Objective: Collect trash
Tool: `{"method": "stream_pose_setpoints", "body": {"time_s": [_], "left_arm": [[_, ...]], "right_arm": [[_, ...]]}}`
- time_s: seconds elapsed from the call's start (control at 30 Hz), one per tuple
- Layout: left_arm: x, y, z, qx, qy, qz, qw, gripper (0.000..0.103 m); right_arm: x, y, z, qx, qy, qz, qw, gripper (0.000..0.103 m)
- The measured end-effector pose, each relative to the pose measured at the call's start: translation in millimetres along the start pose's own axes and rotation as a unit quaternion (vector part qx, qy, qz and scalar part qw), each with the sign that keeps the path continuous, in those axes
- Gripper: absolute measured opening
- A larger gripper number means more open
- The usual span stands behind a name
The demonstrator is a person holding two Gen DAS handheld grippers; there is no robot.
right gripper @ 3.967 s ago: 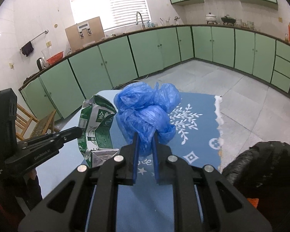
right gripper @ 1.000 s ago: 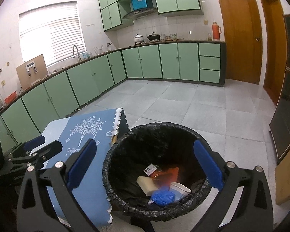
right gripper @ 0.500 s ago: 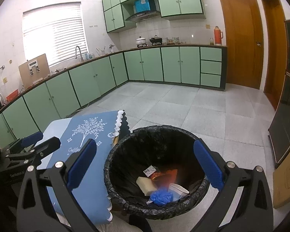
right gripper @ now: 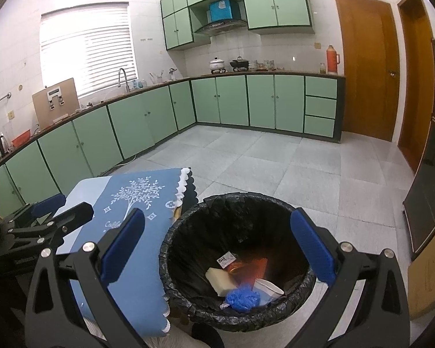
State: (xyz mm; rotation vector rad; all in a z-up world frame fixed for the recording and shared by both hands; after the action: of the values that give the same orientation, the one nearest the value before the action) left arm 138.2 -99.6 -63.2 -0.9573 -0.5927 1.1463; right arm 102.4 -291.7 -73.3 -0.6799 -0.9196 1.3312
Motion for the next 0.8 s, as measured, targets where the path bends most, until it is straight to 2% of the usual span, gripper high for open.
{"method": "stream_pose_setpoints", "body": {"time_s": [0.8], "left_arm": [[2.9, -1.3, 2.8, -0.003, -0.006, 0.000, 1.0000, 0.097]], "right_arm": [[5.4, -0.4, -0.8, -0.003, -0.002, 0.006, 1.000, 0.098]]}}
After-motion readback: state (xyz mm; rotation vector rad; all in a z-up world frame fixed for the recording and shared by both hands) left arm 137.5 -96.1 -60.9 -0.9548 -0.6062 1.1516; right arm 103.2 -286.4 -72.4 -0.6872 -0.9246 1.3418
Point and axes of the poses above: each gripper's, at about its wrist camera, not at the fingertips, and z roughly against the way its jaws point, x to its left, y to its underside, the point moved 7 cm from there along -z, roughly the way its jaws point, and after that the axes turned 4 degrees about -z, right-handed, at the moved point
